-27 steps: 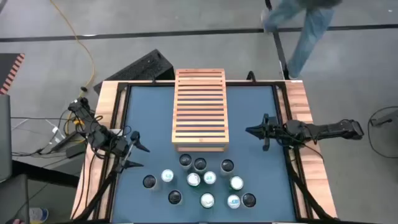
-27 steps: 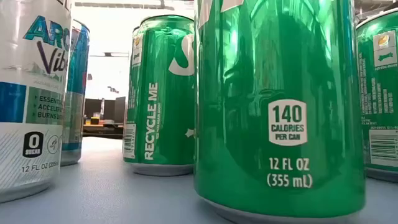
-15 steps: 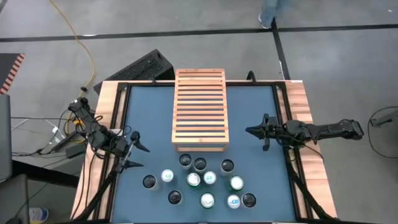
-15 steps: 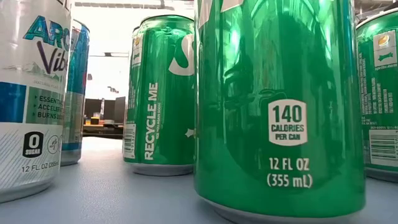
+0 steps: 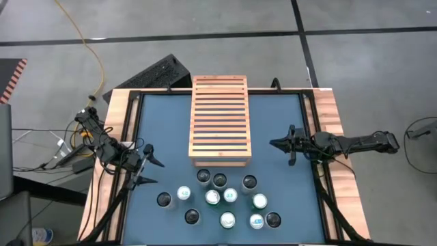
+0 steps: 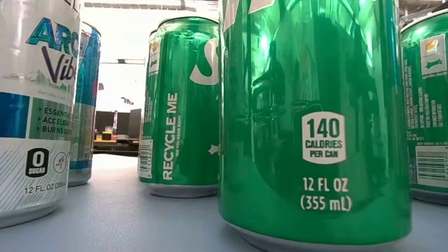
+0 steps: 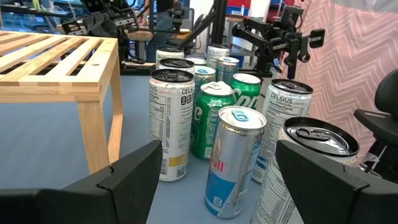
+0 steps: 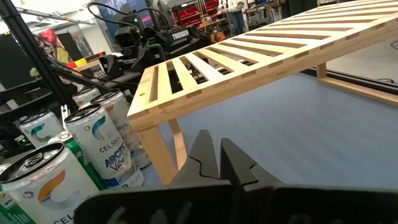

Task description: Place canned beverage on shelf

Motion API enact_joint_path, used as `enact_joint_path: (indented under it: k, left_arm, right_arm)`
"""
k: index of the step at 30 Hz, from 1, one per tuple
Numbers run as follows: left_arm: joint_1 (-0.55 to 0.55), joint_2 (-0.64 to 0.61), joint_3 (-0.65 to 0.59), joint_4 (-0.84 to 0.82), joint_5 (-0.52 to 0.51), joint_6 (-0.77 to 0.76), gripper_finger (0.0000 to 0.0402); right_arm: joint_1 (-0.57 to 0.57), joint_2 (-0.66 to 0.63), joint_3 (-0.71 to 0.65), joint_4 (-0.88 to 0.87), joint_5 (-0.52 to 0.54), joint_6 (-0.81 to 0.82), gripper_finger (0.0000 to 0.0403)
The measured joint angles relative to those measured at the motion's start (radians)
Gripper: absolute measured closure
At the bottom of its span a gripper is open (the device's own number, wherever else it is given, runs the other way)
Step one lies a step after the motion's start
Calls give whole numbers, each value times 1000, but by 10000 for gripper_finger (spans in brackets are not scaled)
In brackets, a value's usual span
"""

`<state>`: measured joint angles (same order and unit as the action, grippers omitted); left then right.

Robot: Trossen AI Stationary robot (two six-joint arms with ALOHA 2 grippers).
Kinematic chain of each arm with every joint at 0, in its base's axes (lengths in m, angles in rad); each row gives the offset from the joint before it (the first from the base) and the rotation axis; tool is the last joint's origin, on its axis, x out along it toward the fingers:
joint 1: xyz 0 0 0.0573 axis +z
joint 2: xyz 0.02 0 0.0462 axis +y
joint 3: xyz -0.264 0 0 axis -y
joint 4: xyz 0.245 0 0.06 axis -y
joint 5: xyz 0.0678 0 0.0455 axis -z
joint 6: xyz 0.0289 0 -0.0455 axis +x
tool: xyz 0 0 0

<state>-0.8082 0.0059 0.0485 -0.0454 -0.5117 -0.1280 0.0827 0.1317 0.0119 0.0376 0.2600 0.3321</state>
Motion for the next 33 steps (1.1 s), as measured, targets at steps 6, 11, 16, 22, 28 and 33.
enact_joint_path:
  k: [6,11,16,22,28,33]
  left_arm:
    - [0,0,0,0,0,0,99]
    - [0,0,0,0,0,0,99]
    - [0,0,-4,30,-26,0,99]
    - [1,0,-4,101,-81,-201,99]
    - [1,0,-3,140,-204,-234,99]
    - [1,0,-3,274,-284,-226,99]
  right_arm:
    - [0,0,0,0,0,0,403]
    - [0,0,0,0,0,0,403]
    - [0,0,0,0,0,0,403]
    - [0,0,0,0,0,0,403]
    - [0,0,0,0,0,0,403]
    - [-5,0,0,4,29,-1,403]
